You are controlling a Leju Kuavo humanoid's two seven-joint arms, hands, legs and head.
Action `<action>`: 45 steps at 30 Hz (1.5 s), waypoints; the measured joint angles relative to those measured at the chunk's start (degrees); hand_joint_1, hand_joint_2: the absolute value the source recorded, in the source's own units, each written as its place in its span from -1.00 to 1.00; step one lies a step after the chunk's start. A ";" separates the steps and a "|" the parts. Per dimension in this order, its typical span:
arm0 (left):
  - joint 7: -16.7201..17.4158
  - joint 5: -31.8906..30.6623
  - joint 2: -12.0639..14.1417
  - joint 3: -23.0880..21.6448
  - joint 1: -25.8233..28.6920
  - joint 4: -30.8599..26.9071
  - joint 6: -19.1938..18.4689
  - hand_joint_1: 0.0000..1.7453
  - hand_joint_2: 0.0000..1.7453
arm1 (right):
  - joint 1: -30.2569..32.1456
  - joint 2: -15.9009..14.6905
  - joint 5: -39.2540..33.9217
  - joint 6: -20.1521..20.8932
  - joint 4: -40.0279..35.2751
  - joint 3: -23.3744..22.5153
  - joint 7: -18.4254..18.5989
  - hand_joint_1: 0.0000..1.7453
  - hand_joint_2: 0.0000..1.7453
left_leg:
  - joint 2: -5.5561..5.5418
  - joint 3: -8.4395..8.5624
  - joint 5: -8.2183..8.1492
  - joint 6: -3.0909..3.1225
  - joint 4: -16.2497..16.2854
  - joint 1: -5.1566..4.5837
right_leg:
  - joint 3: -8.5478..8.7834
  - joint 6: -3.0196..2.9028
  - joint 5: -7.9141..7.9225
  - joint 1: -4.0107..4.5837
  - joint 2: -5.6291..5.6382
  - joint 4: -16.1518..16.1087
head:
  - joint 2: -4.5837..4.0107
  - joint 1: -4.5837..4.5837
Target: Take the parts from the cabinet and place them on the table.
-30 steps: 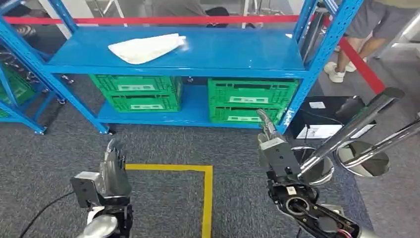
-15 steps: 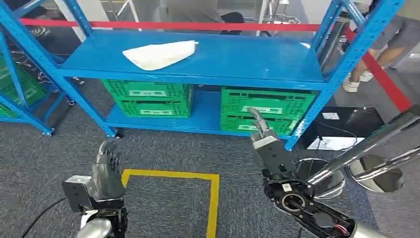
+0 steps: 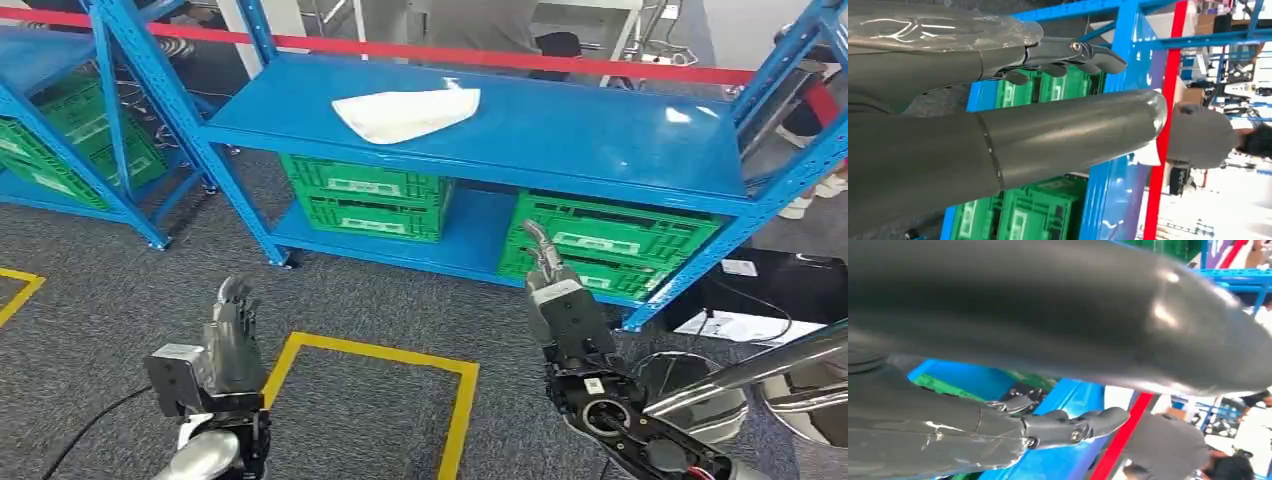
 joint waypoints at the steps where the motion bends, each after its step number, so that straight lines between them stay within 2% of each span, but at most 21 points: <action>1: 0.00 0.00 0.02 0.00 0.00 0.00 0.00 -1.00 -1.00 | -0.04 0.00 0.00 0.00 0.00 0.00 -0.02 -1.00 -1.00 | 0.11 0.07 -0.03 -0.06 0.00 0.08 | 0.02 -0.05 0.02 0.06 0.05 -0.02 | 0.00 -0.13; 5: -0.07 0.00 0.02 0.04 -0.05 -0.09 -0.02 -1.00 -1.00 | -0.07 0.02 0.00 0.09 -0.07 -0.02 -0.13 -1.00 -1.00 | 0.16 2.32 0.99 0.92 -3.68 0.62 | 1.27 0.50 0.44 0.30 0.11 -2.20 | 0.00 -1.14; 6: -0.13 -0.02 0.04 0.04 -0.04 -0.09 -0.02 -1.00 -1.00 | -0.08 0.00 0.00 0.13 -0.02 -0.04 -0.20 -1.00 -1.00 | 0.32 3.62 1.59 0.46 -5.30 0.75 | 1.43 0.64 0.19 0.17 -0.18 -1.29 | 0.00 -1.12; 10: -0.13 0.09 0.00 0.04 -0.12 -0.09 0.00 -1.00 -1.00 | -0.35 0.02 -0.20 0.24 0.08 0.02 -0.44 -1.00 -1.00 | 0.68 4.95 1.43 0.02 -6.54 1.53 | -6.49 1.80 -6.62 -0.81 -0.22 13.55 | 0.00 -0.63; 12: -0.13 0.18 0.02 0.04 -0.01 -0.07 0.04 -1.00 -1.00 | -0.33 0.02 -0.22 0.26 0.28 0.02 -0.55 -1.00 -1.00 | 0.59 5.06 0.73 -0.99 -6.05 2.34 | -6.68 2.87 -4.22 -1.72 -0.36 12.35 | 0.00 -0.57; 14: -0.13 0.20 0.02 0.04 -0.01 -0.07 0.04 -1.00 -1.00 | -0.38 0.02 -0.22 0.33 0.33 0.02 -0.63 -1.00 -1.00 | 0.46 4.98 -0.62 -2.42 -4.18 3.52 | -1.89 4.50 1.38 -3.04 -0.47 2.31 | 0.00 -0.33; 15: -0.13 0.20 0.04 0.04 -0.02 -0.07 0.04 -1.00 -1.00 | -0.40 0.02 -0.24 0.33 0.39 0.02 -0.72 -1.00 -1.00 | 0.46 4.74 -1.65 -3.36 -2.71 3.60 | -0.28 5.69 1.89 -3.59 -0.46 -1.32 | 0.00 0.04; 16: -0.09 0.24 0.11 0.07 -0.05 -0.09 0.07 -1.00 -1.00 | -0.32 0.02 -0.28 0.31 0.52 0.09 -0.76 -1.00 -1.00 | 0.19 4.46 -2.30 -4.04 -2.05 3.39 | -0.36 4.76 1.23 -2.84 0.38 -0.22 | 0.00 0.83; 17: -0.13 0.20 0.09 0.04 -0.05 -0.09 0.07 -1.00 -1.00 | -0.26 0.02 -0.33 0.22 0.46 0.09 -0.92 -1.00 -1.00 | 0.12 4.52 -2.57 -4.24 -1.78 3.32 | -0.53 3.05 0.83 -2.86 0.24 0.39 | 0.00 0.48; 20: -0.13 0.20 0.09 0.00 -0.07 -0.11 0.07 -1.00 -1.00 | -0.38 0.02 -0.33 0.22 0.48 0.02 -1.01 -1.00 -1.00 | 0.01 5.12 -2.74 -4.98 -2.25 3.84 | 0.29 1.36 0.28 -2.62 0.09 0.74 | 0.00 -1.03; 21: -0.13 0.20 0.11 0.00 -0.12 -0.11 0.11 -1.00 -1.00 | -0.35 0.04 -0.33 0.15 0.46 0.02 -1.03 -1.00 -1.00 | 1.20 4.96 -3.34 -4.94 -0.99 3.81 | 0.69 0.97 0.27 -2.62 -0.03 0.60 | 0.00 -1.56; 22: -0.13 0.20 0.11 0.00 -0.25 -0.11 0.11 -1.00 -1.00 | -0.35 0.04 -0.33 0.15 0.46 0.02 -1.07 -1.00 -1.00 | 2.45 3.21 -4.73 -4.73 2.41 3.64 | 0.98 0.78 0.23 -2.46 -0.12 0.46 | 0.00 -2.23; 25: -0.15 0.17 0.11 -0.02 -0.19 -0.11 0.11 -1.00 -1.00 | -0.28 0.04 -0.33 0.15 0.48 0.07 -1.07 -1.00 -1.00 | 2.88 -6.16 -9.18 -4.17 17.28 2.95 | 1.52 0.04 -0.45 -1.86 -0.59 0.29 | 0.00 -2.73; 27: -0.15 0.20 0.15 -0.02 -0.12 -0.09 0.13 -1.00 -1.00 | -0.23 0.04 -0.33 0.15 0.48 0.09 -1.07 -1.00 -1.00 | 2.87 -7.93 -6.80 -3.37 17.27 2.51 | 2.20 -0.09 -1.13 -1.53 -0.66 0.29 | 0.00 -2.78; 30: -0.15 0.24 0.17 -0.02 -0.21 -0.11 0.24 -1.00 -1.00 | -0.29 0.04 -0.33 0.15 0.48 0.07 -1.11 -1.00 -1.00 | 2.99 -2.32 2.09 -1.55 2.73 1.58 | 4.10 0.18 -2.53 -1.41 -0.65 0.16 | 0.00 -2.84; 33: -0.17 0.53 0.17 -0.04 -0.33 -0.13 0.26 -1.00 -1.00 | -0.32 0.04 -0.33 0.11 0.48 0.04 -1.18 -1.00 -1.00 | 3.12 -1.05 0.53 -1.30 0.46 0.68 | 4.77 1.28 -3.47 -1.06 -0.70 -1.02 | 0.00 -2.86; 36: -0.28 0.72 0.15 -0.04 -0.32 -0.13 0.24 -1.00 -1.00 | -0.33 0.02 -0.35 0.07 0.48 0.00 -1.33 -1.00 -1.00 | 2.62 0.49 -0.02 -0.34 -0.51 1.15 | 5.74 2.37 -3.58 -1.29 -1.02 -0.63 | 0.00 -2.36; 38: -0.35 0.87 0.11 -0.04 -0.55 -0.13 0.18 -1.00 -1.00 | -0.46 0.04 -0.35 0.07 0.48 0.04 -1.53 -1.00 -1.00 | 2.58 1.55 -0.62 0.46 -0.72 0.92 | 2.36 2.10 -5.98 -1.10 -0.95 6.26 | 0.00 -1.69; 41: -0.37 0.98 0.09 -0.04 -0.32 -0.11 0.15 -1.00 -1.00 | -0.16 0.04 -0.48 0.04 0.52 -0.02 -1.53 -1.00 -1.00 | 2.32 2.50 -1.68 0.92 -0.71 0.32 | -5.81 2.04 -9.77 -0.48 -0.93 17.46 | 0.00 -0.59; 43: -0.37 1.03 0.07 -0.07 -0.32 -0.09 0.07 -1.00 -1.00 | 0.02 0.04 -0.48 0.04 0.52 -0.02 -1.55 -1.00 -1.00 | 2.08 3.94 -2.67 1.19 -0.71 -0.33 | -6.16 1.31 -5.96 0.08 -0.92 13.80 | 0.00 -0.11; 45: -0.42 1.03 0.02 -0.07 -0.34 -0.09 0.07 -1.00 -1.00 | 0.01 0.04 -0.48 0.00 0.52 -0.07 -1.55 -1.00 -1.00 | 2.01 5.63 -3.73 1.24 -0.79 -0.82 | -3.33 -0.18 1.81 0.87 -0.85 3.89 | 0.00 0.35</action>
